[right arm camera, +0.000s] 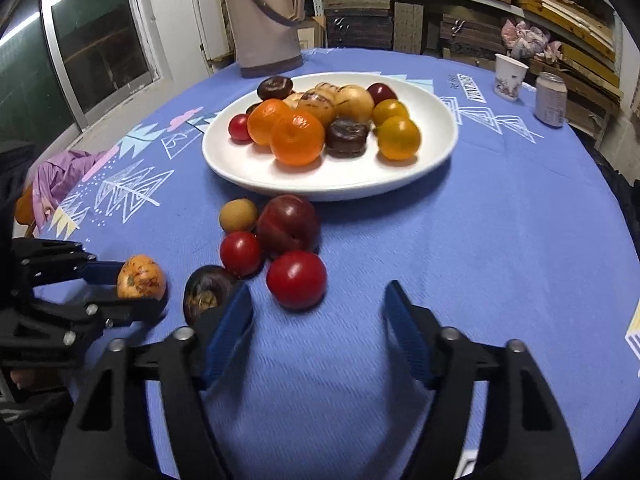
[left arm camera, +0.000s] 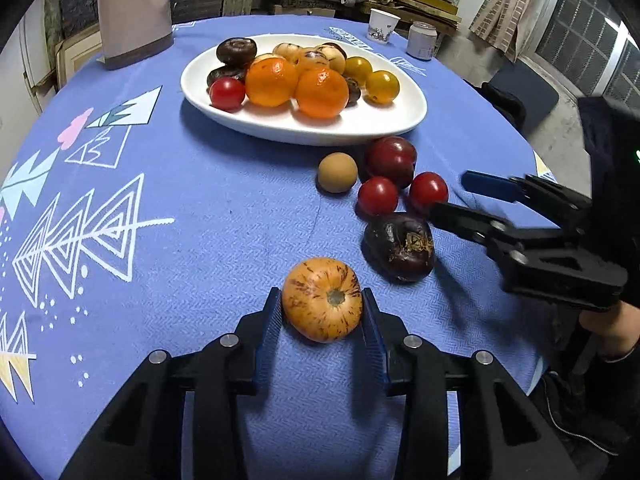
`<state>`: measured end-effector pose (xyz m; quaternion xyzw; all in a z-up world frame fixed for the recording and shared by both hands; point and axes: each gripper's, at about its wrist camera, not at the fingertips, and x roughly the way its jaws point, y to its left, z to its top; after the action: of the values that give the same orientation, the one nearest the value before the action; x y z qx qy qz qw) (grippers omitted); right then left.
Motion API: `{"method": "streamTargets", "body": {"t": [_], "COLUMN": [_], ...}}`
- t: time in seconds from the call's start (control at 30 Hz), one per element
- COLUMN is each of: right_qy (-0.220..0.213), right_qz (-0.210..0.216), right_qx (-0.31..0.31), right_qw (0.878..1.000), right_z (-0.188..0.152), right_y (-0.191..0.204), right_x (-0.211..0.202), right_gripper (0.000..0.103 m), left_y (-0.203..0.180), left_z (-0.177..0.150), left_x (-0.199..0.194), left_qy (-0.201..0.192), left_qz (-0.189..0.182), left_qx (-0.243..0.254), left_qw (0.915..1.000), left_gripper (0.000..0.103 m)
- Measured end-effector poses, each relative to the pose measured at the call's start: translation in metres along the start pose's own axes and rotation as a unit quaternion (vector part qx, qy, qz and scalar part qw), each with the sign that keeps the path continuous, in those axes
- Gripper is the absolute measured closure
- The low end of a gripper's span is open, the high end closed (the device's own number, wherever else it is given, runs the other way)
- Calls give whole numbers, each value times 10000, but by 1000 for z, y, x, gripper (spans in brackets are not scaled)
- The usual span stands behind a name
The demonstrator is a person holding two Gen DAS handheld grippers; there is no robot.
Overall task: Organize fruits
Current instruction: 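Grasp a striped orange fruit with the left tool while the right tool grasps a red tomato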
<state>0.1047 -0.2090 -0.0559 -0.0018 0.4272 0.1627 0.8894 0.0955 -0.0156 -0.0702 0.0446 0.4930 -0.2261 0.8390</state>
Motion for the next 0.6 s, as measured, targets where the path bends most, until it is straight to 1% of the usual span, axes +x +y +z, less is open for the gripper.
{"method": "streamTargets", "body": {"t": [0.1,0.13,0.17,0.2,0.23,0.27,0.37,0.6], "right_qy": [22,51,121,190,205,190,204,-168], "right_qz": [70,72,81,92,97,106,203,315], "right_qx": [11,-3,-27,-55,-68,-81,-45,104], "right_qw": [10000,10000,9999,9998,9997,9997,9996,9993], "right_z": [7,8,9,9,9,9,8,7], "right_y": [2,4,5,7,8,8,7,-5], "right_x": [7,9,13,17,18,19,17,-19], "right_gripper": [47,54,58,59,62,71,71,71], "left_y": [-1,-2,-2,-2,-3,-3,-4,0], "left_z": [-3,-3,-4,-5,-5,-5,-6,-1], "left_x": [-1,-2,-2,-2,-2,-2,-3,-16], "left_qy": [-41,-62,-77,-88,-96,-101,-99,-306], "left_qz": [10,13,16,22,33,38,64,180], "left_qx": [38,45,45,45,48,46,65,27], "left_qw": [10000,10000,10000,9999,9999,9999,9999,9994], "left_gripper": [63,63,63,63,63,63,64,64]}}
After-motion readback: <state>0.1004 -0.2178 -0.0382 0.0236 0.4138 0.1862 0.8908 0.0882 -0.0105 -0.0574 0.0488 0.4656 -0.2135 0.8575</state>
